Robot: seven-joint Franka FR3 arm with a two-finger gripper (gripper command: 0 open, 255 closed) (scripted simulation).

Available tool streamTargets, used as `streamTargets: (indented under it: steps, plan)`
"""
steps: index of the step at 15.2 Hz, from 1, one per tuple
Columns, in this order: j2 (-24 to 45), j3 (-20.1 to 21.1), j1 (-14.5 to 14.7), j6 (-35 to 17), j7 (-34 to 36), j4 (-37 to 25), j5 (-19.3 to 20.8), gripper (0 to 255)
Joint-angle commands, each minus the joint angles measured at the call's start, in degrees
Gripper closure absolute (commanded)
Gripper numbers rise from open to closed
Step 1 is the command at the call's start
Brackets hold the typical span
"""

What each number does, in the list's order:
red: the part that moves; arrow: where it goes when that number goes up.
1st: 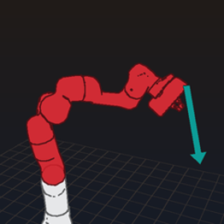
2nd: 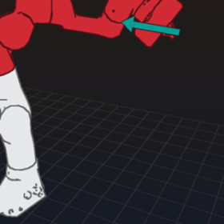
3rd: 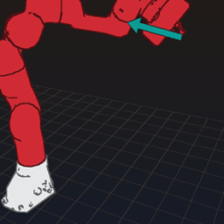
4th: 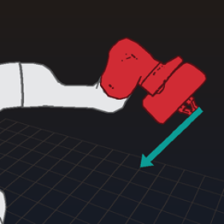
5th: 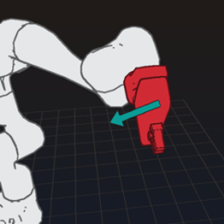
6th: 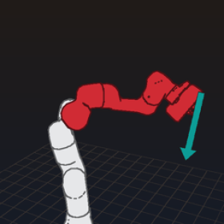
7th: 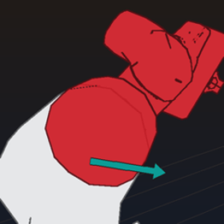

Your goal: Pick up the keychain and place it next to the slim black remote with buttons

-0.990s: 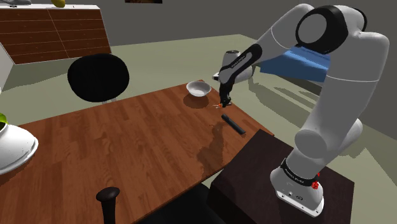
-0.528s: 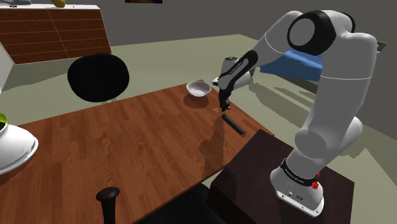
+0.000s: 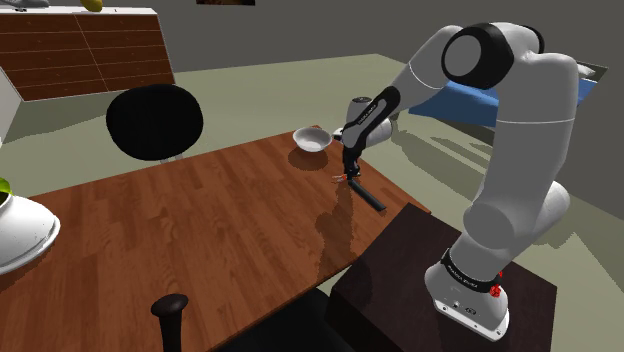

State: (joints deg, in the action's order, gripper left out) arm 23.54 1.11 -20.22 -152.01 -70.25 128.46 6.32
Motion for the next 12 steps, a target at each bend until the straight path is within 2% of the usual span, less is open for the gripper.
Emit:
streamTargets:
  steps: [1,4,5,10,12]
  plan:
    - [0.12,-0.02,-0.02,-0.02,-0.01,0.04,0.01,255]
    - [0.12,-0.02,-0.02,-0.02,-0.01,0.04,0.01,255]
    - [0.12,-0.02,-0.02,-0.02,-0.02,0.03,0.01,0]
    - [0.12,-0.02,-0.02,-0.02,-0.01,0.04,0.01,0]
    - [-3.42,0.34,-0.15,3.13,-0.35,0.43,-0.46,0]
